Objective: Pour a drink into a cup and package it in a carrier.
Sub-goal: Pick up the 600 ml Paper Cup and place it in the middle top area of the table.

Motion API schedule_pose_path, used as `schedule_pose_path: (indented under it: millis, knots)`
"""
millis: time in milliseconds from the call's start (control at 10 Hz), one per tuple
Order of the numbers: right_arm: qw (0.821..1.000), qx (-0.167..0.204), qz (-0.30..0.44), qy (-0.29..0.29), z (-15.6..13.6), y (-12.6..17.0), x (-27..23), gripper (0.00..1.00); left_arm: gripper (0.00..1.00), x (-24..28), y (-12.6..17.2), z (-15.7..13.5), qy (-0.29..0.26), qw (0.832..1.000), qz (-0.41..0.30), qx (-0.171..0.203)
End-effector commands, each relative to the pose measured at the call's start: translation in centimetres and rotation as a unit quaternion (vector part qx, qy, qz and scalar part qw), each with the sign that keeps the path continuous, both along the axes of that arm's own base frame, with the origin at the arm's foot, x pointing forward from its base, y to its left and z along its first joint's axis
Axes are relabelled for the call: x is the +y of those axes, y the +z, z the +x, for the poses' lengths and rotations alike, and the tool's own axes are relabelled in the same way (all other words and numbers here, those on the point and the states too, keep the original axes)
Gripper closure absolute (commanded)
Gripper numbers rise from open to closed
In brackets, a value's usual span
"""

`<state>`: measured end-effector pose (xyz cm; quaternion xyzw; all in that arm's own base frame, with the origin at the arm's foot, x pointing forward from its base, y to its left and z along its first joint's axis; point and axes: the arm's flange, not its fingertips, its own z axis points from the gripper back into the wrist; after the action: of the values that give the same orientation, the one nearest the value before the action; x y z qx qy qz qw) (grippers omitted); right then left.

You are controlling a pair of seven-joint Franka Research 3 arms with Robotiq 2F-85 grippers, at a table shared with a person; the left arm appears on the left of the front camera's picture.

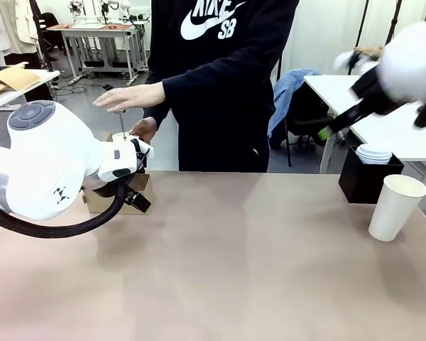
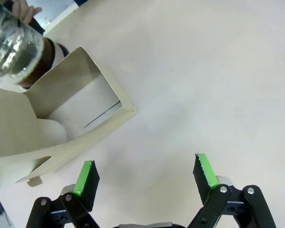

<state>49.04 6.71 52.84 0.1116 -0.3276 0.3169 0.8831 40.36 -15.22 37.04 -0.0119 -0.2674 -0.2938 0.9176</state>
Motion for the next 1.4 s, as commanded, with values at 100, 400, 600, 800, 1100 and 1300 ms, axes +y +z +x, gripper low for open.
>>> schedule_pose_path:
  millis: [100,400,600,800,1100,1300]
  knots:
    - [0.992,0.002,0.091,0.082,2.1,0.2,-13.8,0.00,0.00,0.0,0.0,0.0,0.000,1.000,0.000,0.000]
    - [0.967,-0.081,0.189,0.153,-1.5,-5.2,-26.8,0.00,0.00,0.0,0.0,0.0,0.000,1.000,0.000,0.000]
    - [0.939,-0.183,0.244,0.158,-4.6,-11.5,-31.6,0.00,0.00,0.0,0.0,0.0,0.000,1.000,0.000,0.000]
    - [0.930,-0.212,0.251,0.166,-6.5,-16.3,-33.4,0.00,0.00,0.0,0.0,0.0,0.000,1.000,0.000,0.000]
    - [0.937,-0.204,0.247,0.140,-8.3,-15.3,-33.8,0.00,0.00,0.0,0.0,0.0,0.000,1.000,0.000,0.000]
    - [0.937,-0.204,0.247,0.140,-8.3,-15.3,-33.8,0.00,0.00,0.0,0.0,0.0,0.000,1.000,0.000,0.000]
